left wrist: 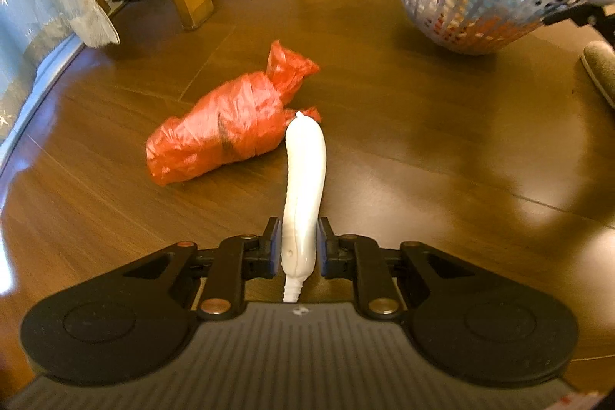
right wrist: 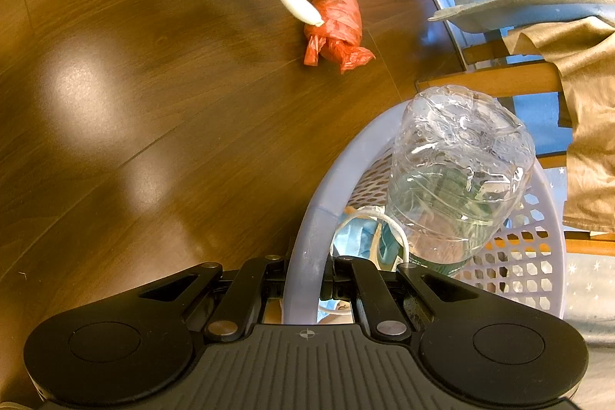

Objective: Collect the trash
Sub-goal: 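Carry the toothbrush over the basket and open the left gripper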

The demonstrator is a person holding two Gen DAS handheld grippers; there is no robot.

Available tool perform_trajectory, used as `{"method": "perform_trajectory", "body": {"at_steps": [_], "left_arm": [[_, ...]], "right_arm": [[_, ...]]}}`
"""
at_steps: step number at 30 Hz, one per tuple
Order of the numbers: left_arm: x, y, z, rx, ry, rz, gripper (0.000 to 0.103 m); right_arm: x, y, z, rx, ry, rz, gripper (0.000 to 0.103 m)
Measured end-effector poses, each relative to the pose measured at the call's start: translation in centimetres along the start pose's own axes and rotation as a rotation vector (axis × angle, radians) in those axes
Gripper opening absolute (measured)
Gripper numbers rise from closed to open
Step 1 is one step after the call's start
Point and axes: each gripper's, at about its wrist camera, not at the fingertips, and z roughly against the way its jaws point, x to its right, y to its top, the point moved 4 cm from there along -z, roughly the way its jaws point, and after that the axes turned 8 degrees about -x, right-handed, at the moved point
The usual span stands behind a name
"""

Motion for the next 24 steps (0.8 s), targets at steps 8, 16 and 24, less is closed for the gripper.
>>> {"method": "perform_trajectory", "body": {"at_steps": [8,16,24], "left_arm": [[0.3,1.8,2.8,0.052,0.002,-0.005,0.015],[0.3,4.1,5.4,0.09,-0.001,-0.005,0.015],[1.6,6.2,8.2,0.147,-0.017,-0.042,0.015]], "right_arm": [[0.1,-0.1,-0.1,0.001,0.001,0.001,0.003],[0.2,-0.1,-0.1,0.003,0.002,0.003,0.003],[0.3,0.0,-0.1,0.004,0.003,-0.001,0.003]]}}
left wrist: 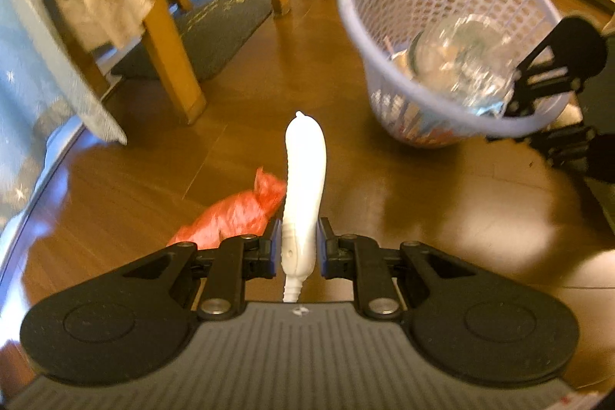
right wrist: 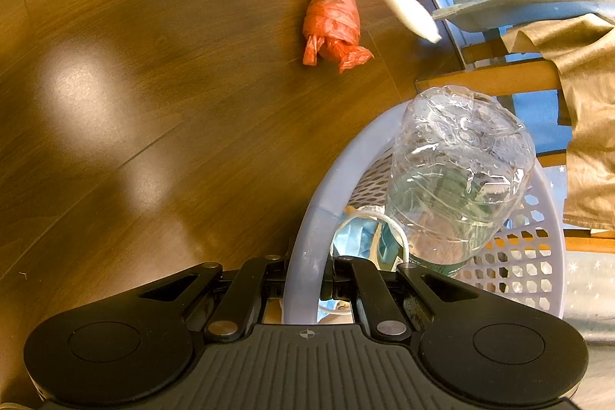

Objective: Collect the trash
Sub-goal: 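Carry the toothbrush over the basket and open the left gripper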

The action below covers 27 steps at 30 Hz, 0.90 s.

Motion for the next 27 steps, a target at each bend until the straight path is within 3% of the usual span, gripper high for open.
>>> {"method": "perform_trajectory", "body": {"at_steps": [13,27], "left_arm": [[1.9,5.7,4.2,0.113,-0.041,-0.048,0.015],[5.3,13.3,6.2,0.183,-0.104,-0.18,0.015]], "right_arm": [[0.1,-0.1,0.1,0.003,0.001,-0.001,0.003],[0.2,0.1,0.2,0.01,0.005,-0.01,0.002]]}}
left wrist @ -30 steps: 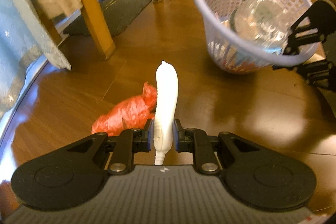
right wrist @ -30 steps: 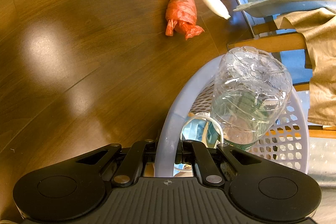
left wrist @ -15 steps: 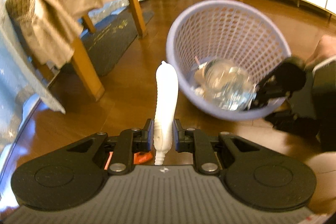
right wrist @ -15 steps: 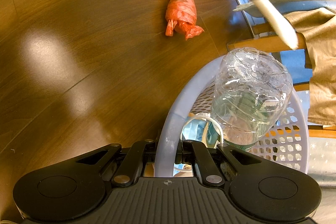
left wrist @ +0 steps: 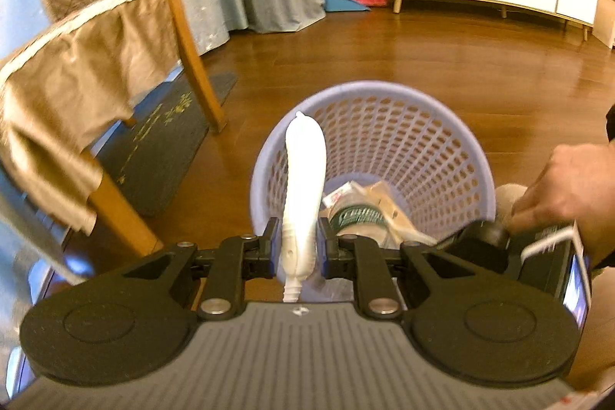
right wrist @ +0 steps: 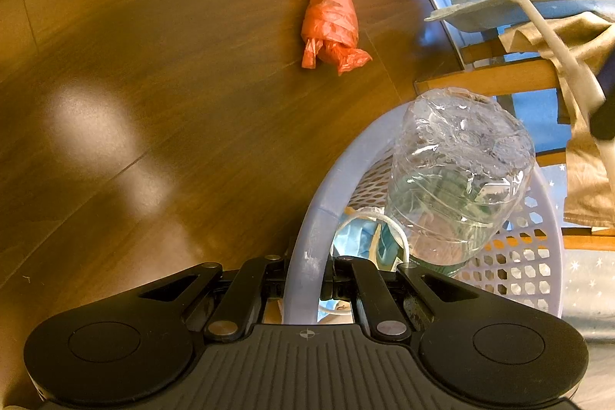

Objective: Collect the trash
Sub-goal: 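Carry the toothbrush over the basket and open the left gripper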

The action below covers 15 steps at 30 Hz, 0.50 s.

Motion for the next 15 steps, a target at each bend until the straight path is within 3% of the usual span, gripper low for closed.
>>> {"method": "perform_trajectory", "body": {"at_steps": [10,15], "left_arm": [[1.9,3.5,-1.6,0.023,-0.047,-0.071,0.016],[1.7,4.1,-1.9,0.05,-0.044,-0.045,0.024]], "right_arm": [[0.1,0.2,0.0,0.008,0.006,-0.009,0.002],[0.2,0.3,-0.2,0.01,0.009,-0.013,0.002]]}}
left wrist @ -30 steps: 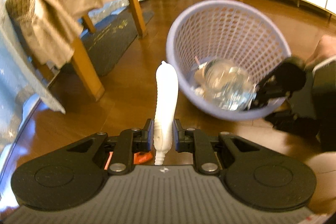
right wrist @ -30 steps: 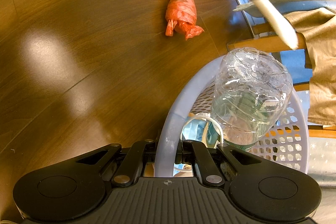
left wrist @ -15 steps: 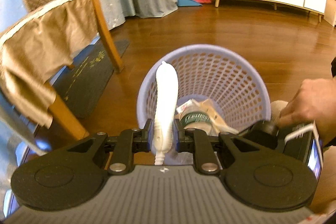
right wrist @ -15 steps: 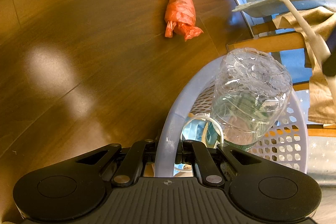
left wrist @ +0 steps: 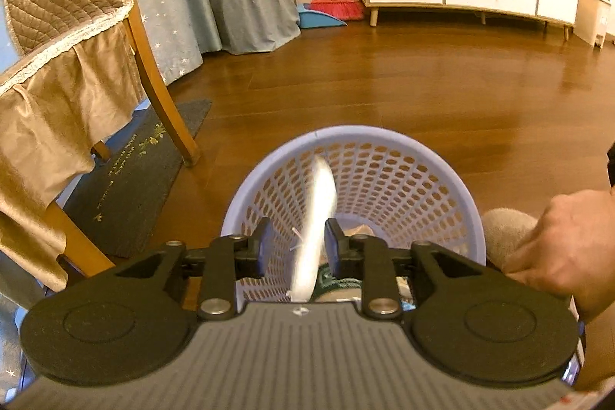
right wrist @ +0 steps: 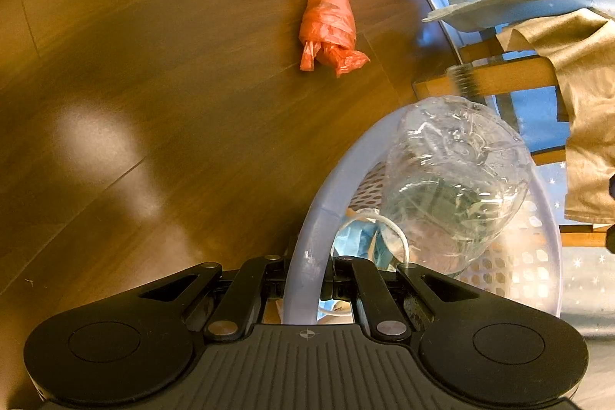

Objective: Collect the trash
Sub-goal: 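Carry the toothbrush over the basket and open the left gripper, then move the left gripper down to the red plastic bag bundle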

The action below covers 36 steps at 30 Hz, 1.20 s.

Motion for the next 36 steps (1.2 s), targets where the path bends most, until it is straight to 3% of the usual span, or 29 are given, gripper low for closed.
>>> {"method": "perform_trajectory", "body": {"at_steps": [7,15,26,36], "left_arm": [[-2.0,-1.3,1.6,0.015,0.035,0.1,0.024],[-4.6,-4.8,2.4,-0.029,0.093,0.186,0.024],[-8.7,-11.3,2.8,-0.125,0.191,0.3,0.025],[-10.2,-17.6,2.7,-0.227,0.244,0.349,0.035]], "right_arm": [[0.0,0.1,0.0,0.002,-0.001,-0.005,0.003],[-0.1,0.0,0.1,0.002,-0.001,-0.001,0.003],[0.0,0.1,0.2,0.002,0.0,-0.004,0.003],[0.0,0.0,0.1,0.002,-0.001,-0.002,0.003]]}}
